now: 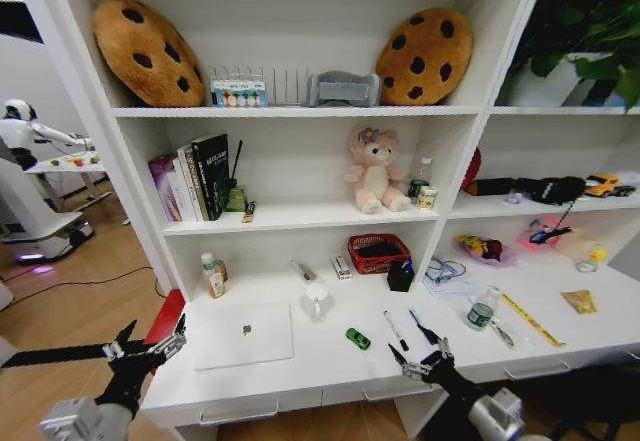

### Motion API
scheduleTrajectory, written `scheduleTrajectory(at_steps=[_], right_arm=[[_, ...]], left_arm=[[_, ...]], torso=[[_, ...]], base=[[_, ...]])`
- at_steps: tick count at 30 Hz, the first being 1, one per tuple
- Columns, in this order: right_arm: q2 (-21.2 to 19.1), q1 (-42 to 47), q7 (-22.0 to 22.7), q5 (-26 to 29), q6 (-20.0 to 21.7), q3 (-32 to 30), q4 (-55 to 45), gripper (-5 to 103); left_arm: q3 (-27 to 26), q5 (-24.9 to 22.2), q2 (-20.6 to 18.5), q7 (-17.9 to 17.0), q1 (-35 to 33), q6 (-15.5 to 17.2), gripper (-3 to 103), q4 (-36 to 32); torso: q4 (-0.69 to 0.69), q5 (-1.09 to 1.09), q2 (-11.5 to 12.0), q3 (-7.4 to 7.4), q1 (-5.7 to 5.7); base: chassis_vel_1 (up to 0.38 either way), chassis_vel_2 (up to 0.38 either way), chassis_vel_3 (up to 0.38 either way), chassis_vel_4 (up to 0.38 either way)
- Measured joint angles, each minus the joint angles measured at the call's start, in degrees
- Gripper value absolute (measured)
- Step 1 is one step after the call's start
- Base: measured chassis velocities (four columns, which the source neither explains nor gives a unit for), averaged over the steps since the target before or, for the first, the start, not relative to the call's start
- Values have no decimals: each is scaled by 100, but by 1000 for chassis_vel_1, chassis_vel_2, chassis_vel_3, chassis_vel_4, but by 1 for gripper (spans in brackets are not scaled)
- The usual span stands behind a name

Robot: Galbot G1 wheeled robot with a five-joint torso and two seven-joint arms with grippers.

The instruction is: Organize the objects on the table.

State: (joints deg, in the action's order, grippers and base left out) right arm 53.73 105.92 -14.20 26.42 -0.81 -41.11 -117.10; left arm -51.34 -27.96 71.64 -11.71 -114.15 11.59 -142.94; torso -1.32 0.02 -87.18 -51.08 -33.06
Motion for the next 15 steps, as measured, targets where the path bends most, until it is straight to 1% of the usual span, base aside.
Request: scheduleTrajectory(at_steps=[3, 4, 6, 8, 11, 12, 14, 15], right_arm=[[-115, -177, -29, 175, 170, 84, 258, 100], [-115, -177, -29, 175, 170, 84, 258, 100], [-297, -412, -70, 223, 221, 228, 466, 100], [-332, -461, -76, 223, 222, 270, 499, 100], [-545, -849, -114, 259, 222, 658, 765, 100], [-545, -849, -114, 259, 222, 658, 765, 100], [-648, -1212, -132, 184, 143, 979, 982, 100], [-648, -1212, -132, 184, 143, 979, 982, 100]], left_arm=[[0, -1, -1, 1, 1, 0, 100, 2], [0, -1, -1, 1, 1, 0, 100, 2], [0, -2, -3, 2, 0, 0, 100, 4], [0, -2, -3, 3, 1, 0, 100, 4], [0, -2, -4, 3, -1, -1, 100, 6], [0, -2, -4, 3, -1, -1, 100, 6], [1, -2, -5, 4, -1, -2, 100, 7], [1, -2, -5, 4, -1, -2, 100, 7]], torso=[[-2, -1, 0, 0, 0], [-2, -1, 0, 0, 0], [-1, -1, 0, 0, 0], [0, -2, 0, 0, 0], [-1, -2, 0, 0, 0], [-1, -2, 0, 0, 0], [0, -2, 0, 0, 0], [0, -2, 0, 0, 0]], base=[[0, 0, 0, 0], [0, 0, 0, 0], [0, 0, 0, 0], [0, 0, 0, 0], [0, 0, 0, 0], [0, 0, 0, 0], [0, 0, 0, 0], [0, 0, 0, 0]])
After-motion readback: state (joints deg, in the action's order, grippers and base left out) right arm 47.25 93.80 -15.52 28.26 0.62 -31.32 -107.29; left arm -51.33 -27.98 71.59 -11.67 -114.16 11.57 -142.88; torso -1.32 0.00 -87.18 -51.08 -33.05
